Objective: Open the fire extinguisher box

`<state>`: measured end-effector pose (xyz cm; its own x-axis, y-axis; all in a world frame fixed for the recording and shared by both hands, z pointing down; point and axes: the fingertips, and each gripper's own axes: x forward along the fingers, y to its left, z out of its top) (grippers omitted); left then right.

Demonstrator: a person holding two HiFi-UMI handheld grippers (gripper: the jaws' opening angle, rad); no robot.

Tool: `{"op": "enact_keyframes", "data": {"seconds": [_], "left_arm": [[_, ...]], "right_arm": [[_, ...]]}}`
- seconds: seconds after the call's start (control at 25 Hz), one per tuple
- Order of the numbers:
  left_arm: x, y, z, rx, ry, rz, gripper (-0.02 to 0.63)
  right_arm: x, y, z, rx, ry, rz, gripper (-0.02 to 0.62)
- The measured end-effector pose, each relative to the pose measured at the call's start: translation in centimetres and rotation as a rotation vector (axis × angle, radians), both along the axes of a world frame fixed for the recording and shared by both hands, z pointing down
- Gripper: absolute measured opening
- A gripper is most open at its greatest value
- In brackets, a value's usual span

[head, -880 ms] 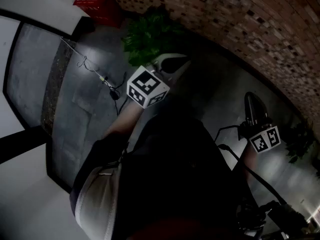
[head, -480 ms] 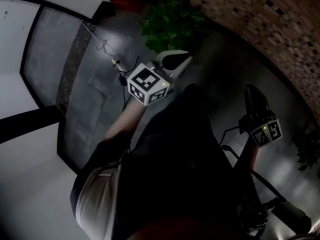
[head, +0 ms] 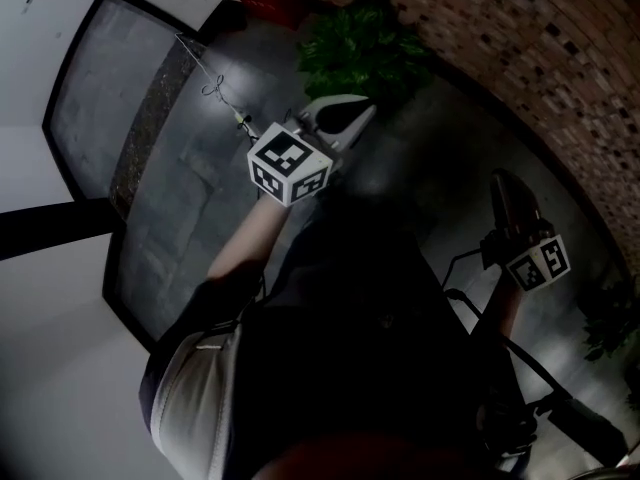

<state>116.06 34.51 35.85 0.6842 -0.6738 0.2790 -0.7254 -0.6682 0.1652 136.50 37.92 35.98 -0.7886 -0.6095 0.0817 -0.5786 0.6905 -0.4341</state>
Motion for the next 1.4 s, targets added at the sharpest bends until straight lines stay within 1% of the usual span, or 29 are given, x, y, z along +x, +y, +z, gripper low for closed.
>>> {"op": "enact_keyframes", "data": {"seconds": [0.08, 0.16, 0.2, 0.32, 0.4, 0.48, 0.6, 0.76, 0.88, 1.08, 1.2, 1.32, 1.4], "left_arm": [[-1.8, -0.1, -0.6, 0.01, 0.002, -0.023, -0.002], [-4.4, -0.1, -1.1, 0.024, 0.012, -0.053, -0.003], [-6.0, -0.1, -1.2, 0.033, 0.018, -0.07, -0.003], [-11.7, 0.1, -1.4, 0.051, 0.045, -0.116, -0.002], [-15.7, 0.4, -1.6, 0.051, 0.073, -0.149, -0.002], [-19.5, 0.6, -1.7, 0.057, 0.085, -0.176, -0.002], [-24.4, 0.7, -1.7, 0.067, 0.075, -0.211, -0.002], [-29.3, 1.6, -1.9, 0.093, 0.05, -0.253, -0.002], [-32.3, 2.3, -1.6, 0.099, 0.054, -0.294, -0.002], [-37.4, 3.6, -0.8, 0.084, 0.126, -0.376, -0.002], [-40.4, 4.1, -0.2, 0.078, 0.147, -0.407, -0.002], [-43.4, 4.7, 0.6, 0.073, 0.134, -0.454, -0.002], [-46.6, 5.3, 1.1, 0.073, 0.088, -0.526, -0.002]], "right_arm": [[-1.4, -0.5, -0.2, -0.001, 0.021, -0.015, 0.0], [-3.8, -0.9, -0.4, 0.002, 0.039, -0.035, 0.0], [-5.4, -1.0, -0.5, 0.003, 0.025, -0.047, 0.0], [-10.6, -1.8, -1.7, 0.005, -0.078, -0.076, 0.0], [-14.5, -2.3, -2.5, 0.011, -0.103, -0.097, 0.0], [-18.7, -2.7, -3.1, 0.023, -0.088, -0.137, 0.0], [-24.1, -3.3, -3.4, 0.034, -0.047, -0.186, 0.0], [-29.9, -3.8, -3.7, 0.04, -0.018, -0.248, 0.0], [-33.2, -4.2, -3.5, 0.029, 0.007, -0.292, 0.0], [-38.8, -4.2, -3.8, 0.006, 0.049, -0.387, 0.0], [-41.8, -4.1, -3.8, 0.001, 0.078, -0.421, 0.0], [-43.9, -3.9, -3.3, -0.005, 0.104, -0.433, 0.0], [-45.2, -4.0, -3.5, -0.005, 0.108, -0.43, 0.0]]}}
